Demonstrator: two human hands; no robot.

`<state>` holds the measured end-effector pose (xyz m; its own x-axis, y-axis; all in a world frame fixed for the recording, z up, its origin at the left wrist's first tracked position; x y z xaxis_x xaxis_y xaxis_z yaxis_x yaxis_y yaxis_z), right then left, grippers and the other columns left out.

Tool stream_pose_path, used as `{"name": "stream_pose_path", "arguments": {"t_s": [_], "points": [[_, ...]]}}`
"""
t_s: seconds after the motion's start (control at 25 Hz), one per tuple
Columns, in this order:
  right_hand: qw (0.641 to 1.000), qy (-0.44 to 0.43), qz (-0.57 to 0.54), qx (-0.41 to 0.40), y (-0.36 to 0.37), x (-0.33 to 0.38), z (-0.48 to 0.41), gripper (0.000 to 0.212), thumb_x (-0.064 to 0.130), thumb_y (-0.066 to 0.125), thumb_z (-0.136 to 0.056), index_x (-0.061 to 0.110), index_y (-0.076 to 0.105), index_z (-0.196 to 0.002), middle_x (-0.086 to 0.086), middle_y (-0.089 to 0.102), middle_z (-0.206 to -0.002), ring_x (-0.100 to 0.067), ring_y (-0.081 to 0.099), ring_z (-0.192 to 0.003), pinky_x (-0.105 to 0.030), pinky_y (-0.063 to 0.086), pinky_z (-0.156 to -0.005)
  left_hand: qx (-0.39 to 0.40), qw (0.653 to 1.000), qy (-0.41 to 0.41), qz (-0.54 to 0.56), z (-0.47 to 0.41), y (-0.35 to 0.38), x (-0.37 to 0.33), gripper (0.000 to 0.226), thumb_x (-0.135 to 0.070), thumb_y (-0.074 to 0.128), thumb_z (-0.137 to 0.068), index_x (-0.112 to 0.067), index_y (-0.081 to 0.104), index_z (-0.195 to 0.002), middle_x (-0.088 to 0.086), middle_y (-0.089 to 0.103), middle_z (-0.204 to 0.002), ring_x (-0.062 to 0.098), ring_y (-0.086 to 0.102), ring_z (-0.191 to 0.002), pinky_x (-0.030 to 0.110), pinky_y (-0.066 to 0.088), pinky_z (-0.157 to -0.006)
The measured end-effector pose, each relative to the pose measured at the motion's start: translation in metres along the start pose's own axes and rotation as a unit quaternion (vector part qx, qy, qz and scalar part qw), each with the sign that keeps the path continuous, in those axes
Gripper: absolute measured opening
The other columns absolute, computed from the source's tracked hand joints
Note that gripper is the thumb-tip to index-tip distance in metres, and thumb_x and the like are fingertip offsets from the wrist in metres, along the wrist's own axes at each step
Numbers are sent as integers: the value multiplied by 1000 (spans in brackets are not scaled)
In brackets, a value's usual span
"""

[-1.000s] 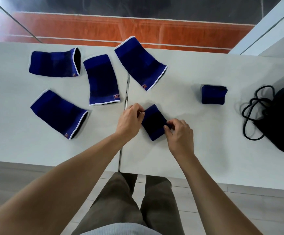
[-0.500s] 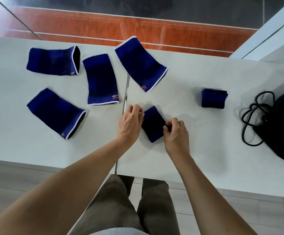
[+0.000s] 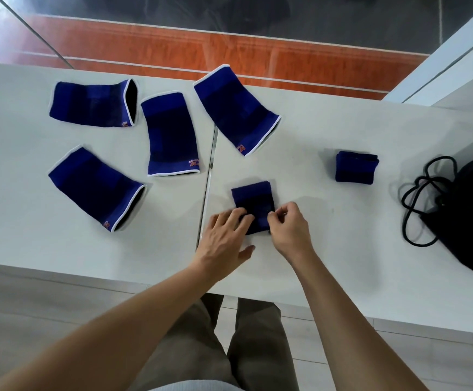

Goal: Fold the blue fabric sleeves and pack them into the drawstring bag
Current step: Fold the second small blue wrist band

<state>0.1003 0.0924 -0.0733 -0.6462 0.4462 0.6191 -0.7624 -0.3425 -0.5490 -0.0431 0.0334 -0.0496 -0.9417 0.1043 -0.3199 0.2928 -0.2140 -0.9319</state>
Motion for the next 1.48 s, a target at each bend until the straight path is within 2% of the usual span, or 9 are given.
{"name": "stream_pose_path", "arguments": {"t_s": [0.2,0.32,0.4,0.48,0.76,0.88,1.16,1.32,1.48], "points": [[989,60,-127,40,4,-29,12,5,17,58,-97,18,57,-101,-6,65,-102,-23,69,-80,-17,51,-52,-62,998,19,-19,-3,-9,-9,36,-23,68,-88,-18,60,-123,2,66,-118,29,60,-100,42,43,-92],[995,-102,1,0,-14,-19,23,21,13,53,-99,28,62,-109,7,65,-109,-12,62,-95,-28,52,-77,-90,996,17,-7,-6,-20,-9,27,-21,63,-93,-18,62,-120,-3,71,-101,28,61,-91,42,42,-92],[967,-209,142,-17,-17,-7,35,36,12,60,-92,31,60,-123,11,58,-126,-11,53,-113,-31,42,-95,-86,996,22,7,-7,-23,-9,25,-21,62,-95,-18,61,-120,-2,72,-98,27,61,-93,42,41,-94],[952,-245,181,-17,-16,0,38,37,23,66,-92,31,60,-127,12,59,-132,-12,49,-119,-28,32,-96,-72,997,19,37,-9,-24,-6,24,-22,61,-96,-19,60,-120,-1,72,-101,25,61,-100,41,40,-96],[979,-198,50,-9,-18,11,7,22,37,59,-96,26,60,-115,9,69,-89,-14,64,-84,-46,48,-90,-39,980,-99,166,-27,-19,16,21,-26,50,-102,-21,50,-122,0,68,-89,24,61,-94,38,35,-93],[981,-195,14,-18,-17,16,4,22,36,58,-97,27,53,-116,11,69,-89,-13,65,-79,-48,51,-86,-55,971,-140,186,-34,-20,22,25,-30,48,-102,-27,46,-127,-1,66,-82,23,59,-88,38,35,-93],[972,-186,135,-43,-19,19,-16,27,44,59,-92,34,56,-117,11,66,-88,-18,60,-92,-39,34,-87,-105,988,-110,36,-47,-24,26,22,-30,58,-97,-31,65,-118,2,59,-115,29,53,-100,44,41,-89],[946,-215,233,-68,-17,25,-14,35,42,63,-90,29,54,-121,4,62,-113,-22,53,-104,-39,31,-89,-190,981,16,-31,-44,-28,15,25,-29,57,-99,-21,70,-119,-2,70,-116,30,63,-107,43,42,-98],[929,-232,252,-138,-28,39,-2,41,31,76,-81,23,55,-115,0,60,-105,-23,54,-95,-37,35,-85,-189,982,8,-21,-44,-24,17,26,-29,59,-98,-20,70,-120,4,68,-116,33,61,-104,44,43,-95]]}}
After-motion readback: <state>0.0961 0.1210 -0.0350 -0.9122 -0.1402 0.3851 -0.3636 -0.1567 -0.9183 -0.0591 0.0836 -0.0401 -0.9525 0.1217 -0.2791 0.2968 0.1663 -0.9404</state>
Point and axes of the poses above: each hand's wrist, its own z-axis away from the middle knuckle, its own y-axis out of the palm, x = y × z, the point moved 10 cm from there along -z, towards the middle knuckle
